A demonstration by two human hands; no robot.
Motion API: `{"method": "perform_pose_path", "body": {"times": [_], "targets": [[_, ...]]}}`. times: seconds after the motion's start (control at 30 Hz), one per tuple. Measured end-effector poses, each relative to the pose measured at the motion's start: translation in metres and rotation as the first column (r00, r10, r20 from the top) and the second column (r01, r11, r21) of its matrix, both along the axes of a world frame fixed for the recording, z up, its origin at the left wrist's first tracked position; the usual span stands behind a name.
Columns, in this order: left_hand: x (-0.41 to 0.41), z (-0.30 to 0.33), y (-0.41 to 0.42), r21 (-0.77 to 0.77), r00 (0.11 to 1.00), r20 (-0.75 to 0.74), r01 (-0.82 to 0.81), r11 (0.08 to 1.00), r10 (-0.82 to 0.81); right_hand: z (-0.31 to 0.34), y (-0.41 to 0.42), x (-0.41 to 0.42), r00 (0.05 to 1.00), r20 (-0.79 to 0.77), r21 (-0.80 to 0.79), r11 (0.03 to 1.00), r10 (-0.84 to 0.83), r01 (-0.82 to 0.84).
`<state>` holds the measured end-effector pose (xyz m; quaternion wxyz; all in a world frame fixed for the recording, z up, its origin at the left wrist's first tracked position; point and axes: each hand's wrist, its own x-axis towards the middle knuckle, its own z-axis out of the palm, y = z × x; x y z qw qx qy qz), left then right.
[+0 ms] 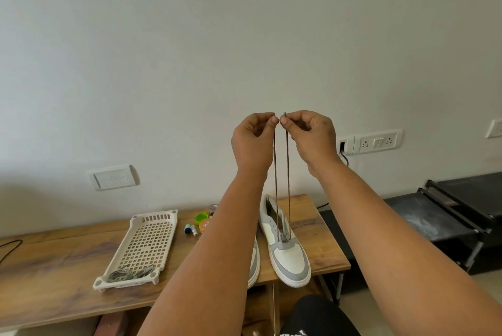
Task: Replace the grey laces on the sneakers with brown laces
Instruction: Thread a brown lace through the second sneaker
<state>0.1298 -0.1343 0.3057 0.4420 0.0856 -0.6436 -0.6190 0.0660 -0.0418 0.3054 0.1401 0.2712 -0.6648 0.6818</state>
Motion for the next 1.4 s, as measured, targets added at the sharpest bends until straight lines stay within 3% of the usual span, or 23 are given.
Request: {"method": "perform_pose_path", "body": {"times": [0.2, 0.37, 0.5, 0.7, 0.87, 0.97, 1.2, 1.4], "targets": [[0.005, -0.049, -0.018, -0.018, 0.979, 0.168, -0.117, 0.993, 0.118, -0.043, 0.006, -0.010, 0.996, 0.082, 0.103, 0.994, -0.039, 0.031], [0.007, -0.140, -0.033, -0.100, 0.869, 0.465, -0.138, 0.985, 0.169, -0.142, 0.008, -0.011, 0.984, 0.113, 0.441, 0.894, -0.136, 0.074], [0.001, -0.205, -0.040, -0.189, 0.777, 0.600, -0.095, 0.977, 0.192, -0.217, 0.006, -0.017, 0.950, 0.256, 0.573, 0.819, -0.179, 0.000], [-0.010, -0.262, -0.048, -0.183, 0.724, 0.666, -0.075, 0.980, 0.180, -0.272, -0.007, -0.041, 0.902, 0.356, 0.634, 0.772, -0.243, -0.042], [-0.027, -0.283, -0.050, -0.379, 0.608, 0.764, 0.153, 0.913, 0.215, -0.291, -0.025, -0.054, 0.902, 0.364, 0.660, 0.747, -0.231, -0.075], [-0.031, -0.297, -0.045, -0.511, 0.612, 0.731, 0.199, 0.836, 0.301, -0.289, -0.028, -0.061, 0.932, 0.303, 0.695, 0.715, -0.197, -0.075], [-0.040, -0.308, -0.047, -0.340, 0.633, 0.768, 0.278, 0.898, 0.095, -0.285, -0.029, -0.065, 0.944, 0.325, 0.779, 0.580, -0.053, -0.236], [-0.036, -0.314, -0.055, -0.251, 0.661, 0.750, 0.267, 0.930, 0.012, -0.294, -0.034, -0.071, 0.846, 0.526, 0.639, 0.697, -0.086, -0.326]]}}
